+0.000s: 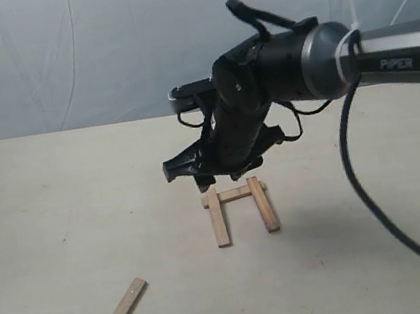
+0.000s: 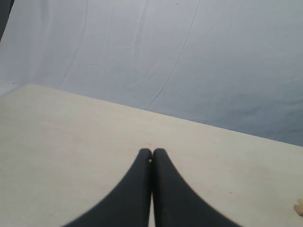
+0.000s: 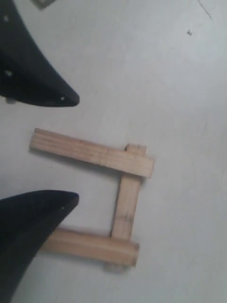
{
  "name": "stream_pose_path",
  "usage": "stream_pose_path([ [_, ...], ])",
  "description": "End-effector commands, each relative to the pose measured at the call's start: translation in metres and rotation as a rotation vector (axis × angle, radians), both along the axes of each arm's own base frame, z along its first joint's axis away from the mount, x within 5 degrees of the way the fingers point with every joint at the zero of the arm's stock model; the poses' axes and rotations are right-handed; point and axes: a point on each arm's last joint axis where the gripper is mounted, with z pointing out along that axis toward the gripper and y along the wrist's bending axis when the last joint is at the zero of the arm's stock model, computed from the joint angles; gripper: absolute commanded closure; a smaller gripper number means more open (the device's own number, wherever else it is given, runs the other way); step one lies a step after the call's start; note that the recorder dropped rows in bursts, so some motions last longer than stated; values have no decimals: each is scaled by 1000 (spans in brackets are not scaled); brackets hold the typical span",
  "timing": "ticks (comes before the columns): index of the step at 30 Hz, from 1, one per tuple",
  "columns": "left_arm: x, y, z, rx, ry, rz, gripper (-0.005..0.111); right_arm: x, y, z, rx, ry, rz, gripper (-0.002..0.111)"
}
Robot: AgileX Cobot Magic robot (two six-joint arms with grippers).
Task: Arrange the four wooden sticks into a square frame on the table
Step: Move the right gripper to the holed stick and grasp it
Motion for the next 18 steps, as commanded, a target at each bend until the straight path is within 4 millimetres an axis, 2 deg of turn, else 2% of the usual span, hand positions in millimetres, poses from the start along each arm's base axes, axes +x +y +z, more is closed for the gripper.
stream_pose_path([
  [1,0,0,-1,4,1,-5,107,0,15,-31,-1,13,11,57],
  [6,0,0,-1,4,1,-5,107,-12,32,-41,-25,3,97,57],
  [10,0,0,-1,4,1,-5,107,-35,60,-32,-130,-84,466,57],
  [12,0,0,-1,4,1,-5,107,-44,72,-24,-137,-107,536,57],
  [15,0,0,-1,4,1,-5,107,-44,79,-9,-116,-92,498,57],
  [18,0,0,-1,4,1,-5,107,-30,69,4,-121,-62,338,57],
])
